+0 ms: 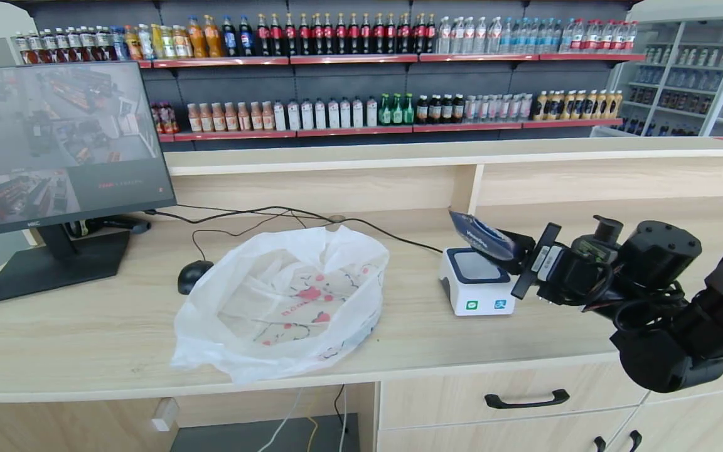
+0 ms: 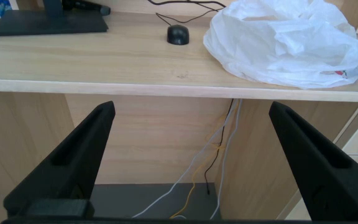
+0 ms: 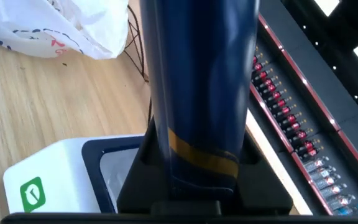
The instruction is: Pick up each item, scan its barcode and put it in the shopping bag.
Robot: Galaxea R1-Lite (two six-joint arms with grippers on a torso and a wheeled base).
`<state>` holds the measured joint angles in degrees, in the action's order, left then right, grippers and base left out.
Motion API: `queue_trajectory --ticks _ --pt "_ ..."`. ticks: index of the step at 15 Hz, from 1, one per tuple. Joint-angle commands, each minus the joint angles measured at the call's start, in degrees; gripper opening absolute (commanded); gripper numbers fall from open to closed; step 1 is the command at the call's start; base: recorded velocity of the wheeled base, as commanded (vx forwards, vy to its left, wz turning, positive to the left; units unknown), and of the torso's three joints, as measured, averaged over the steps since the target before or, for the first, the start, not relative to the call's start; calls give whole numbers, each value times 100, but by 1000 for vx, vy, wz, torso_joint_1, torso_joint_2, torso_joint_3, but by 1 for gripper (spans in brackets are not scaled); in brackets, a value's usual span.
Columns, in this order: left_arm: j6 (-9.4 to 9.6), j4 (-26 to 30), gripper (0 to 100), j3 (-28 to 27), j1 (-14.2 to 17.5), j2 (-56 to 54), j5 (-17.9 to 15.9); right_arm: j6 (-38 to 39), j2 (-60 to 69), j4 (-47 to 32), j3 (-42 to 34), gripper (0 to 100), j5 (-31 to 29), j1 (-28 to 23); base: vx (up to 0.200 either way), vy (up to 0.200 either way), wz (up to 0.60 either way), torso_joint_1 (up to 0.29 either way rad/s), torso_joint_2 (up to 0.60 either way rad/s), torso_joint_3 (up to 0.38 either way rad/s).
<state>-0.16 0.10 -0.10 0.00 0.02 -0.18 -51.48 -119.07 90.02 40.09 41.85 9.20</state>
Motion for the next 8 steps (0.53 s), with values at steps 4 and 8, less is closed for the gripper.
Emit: queue_trajectory --ticks 4,8 --pt "-2 -1 100 1 0 -2 1 -231 -310 -2 25 0 245 -85 0 0 0 0 0 0" --pt "-2 -1 100 1 0 -2 1 -275 -389 -2 25 0 350 -85 0 0 0 0 0 0"
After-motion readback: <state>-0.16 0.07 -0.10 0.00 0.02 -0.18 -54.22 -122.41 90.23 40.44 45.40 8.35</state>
